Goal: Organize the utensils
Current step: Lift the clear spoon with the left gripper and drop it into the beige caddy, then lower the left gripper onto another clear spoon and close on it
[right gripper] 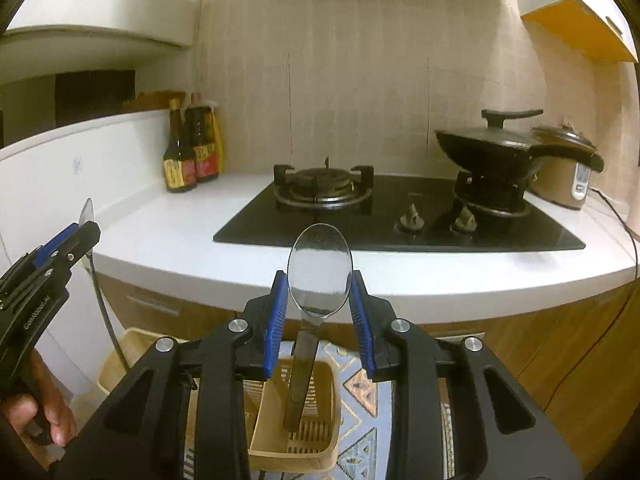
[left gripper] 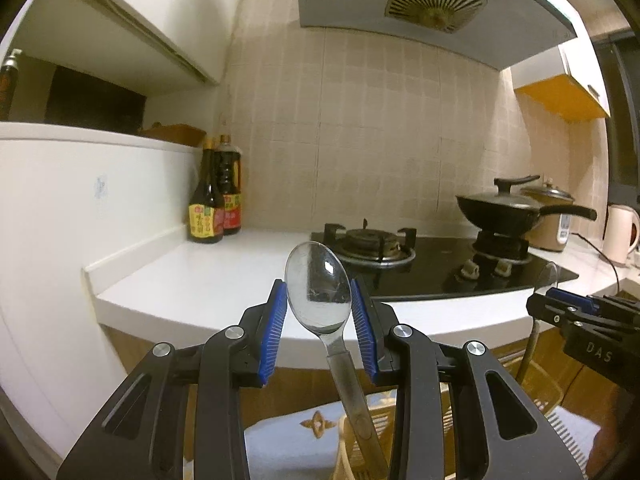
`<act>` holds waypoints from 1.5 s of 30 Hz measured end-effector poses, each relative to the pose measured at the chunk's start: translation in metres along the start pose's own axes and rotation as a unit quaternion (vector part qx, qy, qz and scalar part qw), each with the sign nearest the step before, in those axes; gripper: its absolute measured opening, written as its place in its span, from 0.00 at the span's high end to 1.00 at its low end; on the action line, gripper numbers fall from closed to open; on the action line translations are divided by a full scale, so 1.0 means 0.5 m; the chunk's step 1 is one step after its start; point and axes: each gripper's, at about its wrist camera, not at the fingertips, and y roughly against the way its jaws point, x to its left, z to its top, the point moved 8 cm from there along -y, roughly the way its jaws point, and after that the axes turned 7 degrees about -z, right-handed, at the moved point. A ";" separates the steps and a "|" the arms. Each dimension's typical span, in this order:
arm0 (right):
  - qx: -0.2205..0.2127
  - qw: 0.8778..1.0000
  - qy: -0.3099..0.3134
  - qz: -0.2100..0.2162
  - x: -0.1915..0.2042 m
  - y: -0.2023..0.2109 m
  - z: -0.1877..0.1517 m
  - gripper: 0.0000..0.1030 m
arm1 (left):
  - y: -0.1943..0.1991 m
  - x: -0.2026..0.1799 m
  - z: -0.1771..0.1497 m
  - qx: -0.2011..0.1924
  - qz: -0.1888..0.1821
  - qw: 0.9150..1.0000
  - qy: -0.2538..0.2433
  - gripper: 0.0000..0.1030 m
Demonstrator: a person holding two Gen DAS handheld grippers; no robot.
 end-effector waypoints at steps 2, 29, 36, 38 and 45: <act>0.006 1.000 0.002 0.002 0.001 -0.006 -0.010 0.72 | -0.005 -0.001 -0.011 0.004 -0.002 1.000 -0.004 0.70; 0.053 0.998 -0.004 0.029 -0.009 0.116 -0.048 0.52 | 0.110 -0.017 -0.030 0.070 -0.078 0.994 0.004 0.51; 0.105 0.994 0.013 0.036 -0.001 0.159 -0.087 0.52 | 0.155 -0.026 -0.039 0.116 -0.098 0.988 0.005 0.51; 0.129 0.991 0.015 0.040 0.000 0.163 -0.110 0.52 | 0.162 -0.031 -0.063 0.146 -0.108 0.983 0.004 0.51; 0.231 0.970 0.016 0.075 0.007 0.155 -0.212 0.52 | 0.167 -0.054 -0.195 0.278 -0.155 0.948 0.012 0.51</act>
